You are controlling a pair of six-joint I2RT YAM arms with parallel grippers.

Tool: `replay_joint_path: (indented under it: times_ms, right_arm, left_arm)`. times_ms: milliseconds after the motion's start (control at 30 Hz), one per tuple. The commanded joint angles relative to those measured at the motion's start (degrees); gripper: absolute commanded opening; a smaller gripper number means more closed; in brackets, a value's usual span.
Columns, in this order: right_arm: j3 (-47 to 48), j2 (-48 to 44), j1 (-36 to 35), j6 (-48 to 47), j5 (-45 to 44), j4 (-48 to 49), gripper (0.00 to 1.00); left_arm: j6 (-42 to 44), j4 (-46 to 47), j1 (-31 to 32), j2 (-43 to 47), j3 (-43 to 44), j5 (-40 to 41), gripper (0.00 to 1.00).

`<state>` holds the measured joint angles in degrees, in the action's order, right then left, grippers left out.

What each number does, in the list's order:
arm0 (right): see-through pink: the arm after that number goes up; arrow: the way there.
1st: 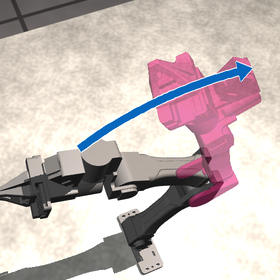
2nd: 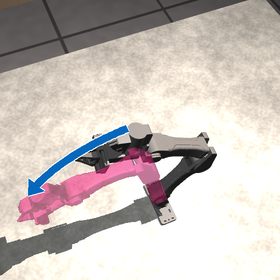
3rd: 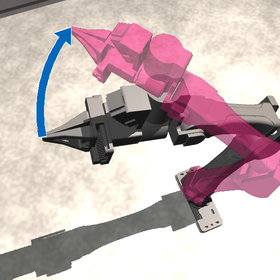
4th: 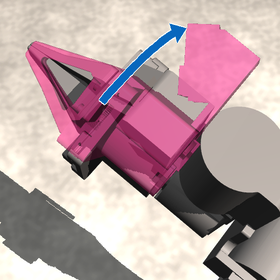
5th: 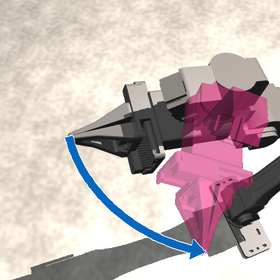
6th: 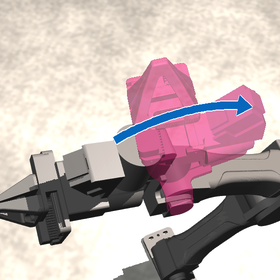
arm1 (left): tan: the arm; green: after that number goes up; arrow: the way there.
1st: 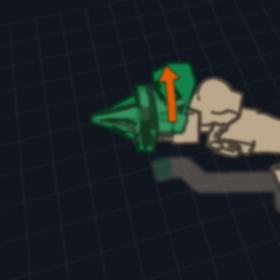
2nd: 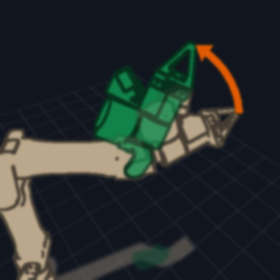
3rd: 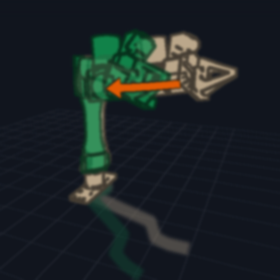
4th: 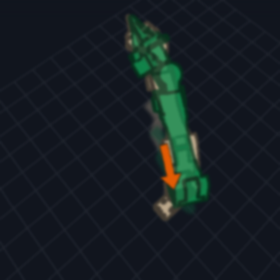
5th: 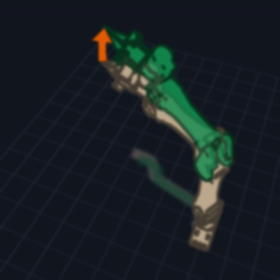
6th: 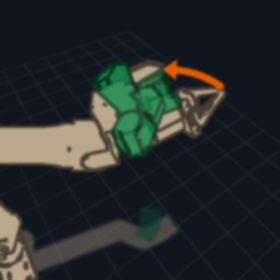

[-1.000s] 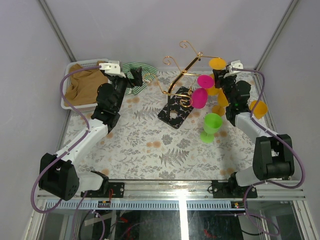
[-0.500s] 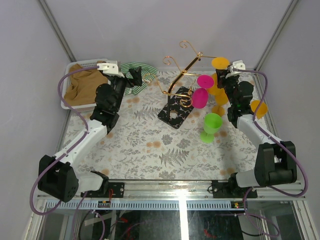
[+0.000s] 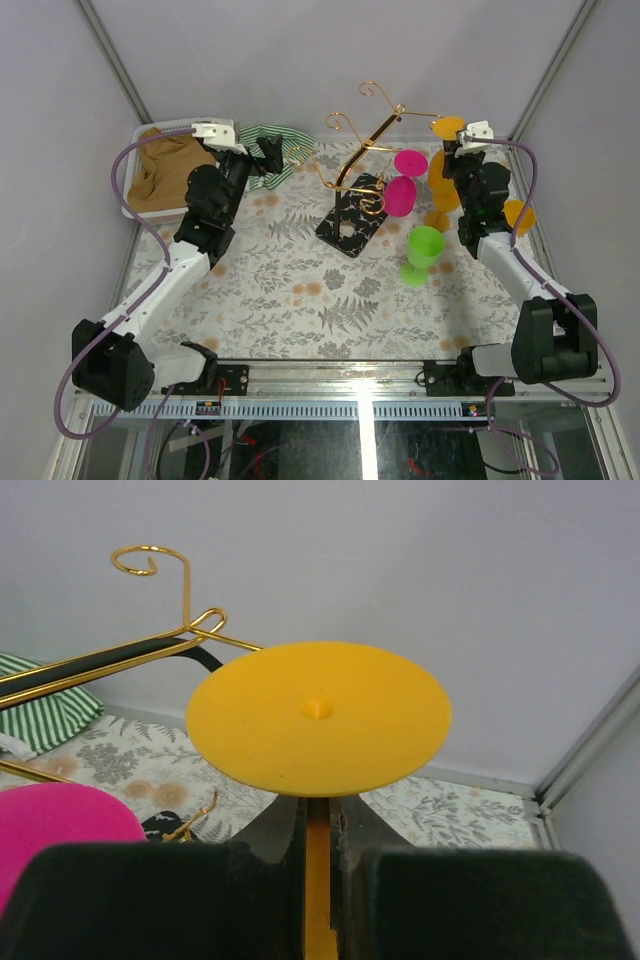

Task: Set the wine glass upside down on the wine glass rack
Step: Turn the wine glass upside down at the wine rack.

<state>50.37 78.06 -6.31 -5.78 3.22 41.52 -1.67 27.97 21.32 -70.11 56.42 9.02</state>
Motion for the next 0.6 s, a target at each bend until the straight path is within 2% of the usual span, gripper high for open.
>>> replay_joint_path:
  times_ms: [0,200,400,567]
  right_arm:
    - [2.4,-4.8,0.2,-5.2,-5.8,-0.4,0.00]
    - [3.8,-7.3,0.2,-6.8,-6.3,-2.9,0.00]
    - [8.1,-9.3,0.2,-6.5,-3.8,-6.6,0.00]
    - [13.4,-10.3,0.2,-6.7,-0.3,-10.8,0.00]
  left_arm:
    - [-0.5,-3.3,-0.3,0.3,4.3,-2.1,1.00]
    - [-1.5,-4.7,-0.2,0.5,7.0,-2.9,1.00]
    - [-4.0,-15.9,-0.3,-1.3,16.0,-3.3,1.00]
    - [-6.0,-19.6,-0.3,-1.4,19.7,-5.9,1.00]
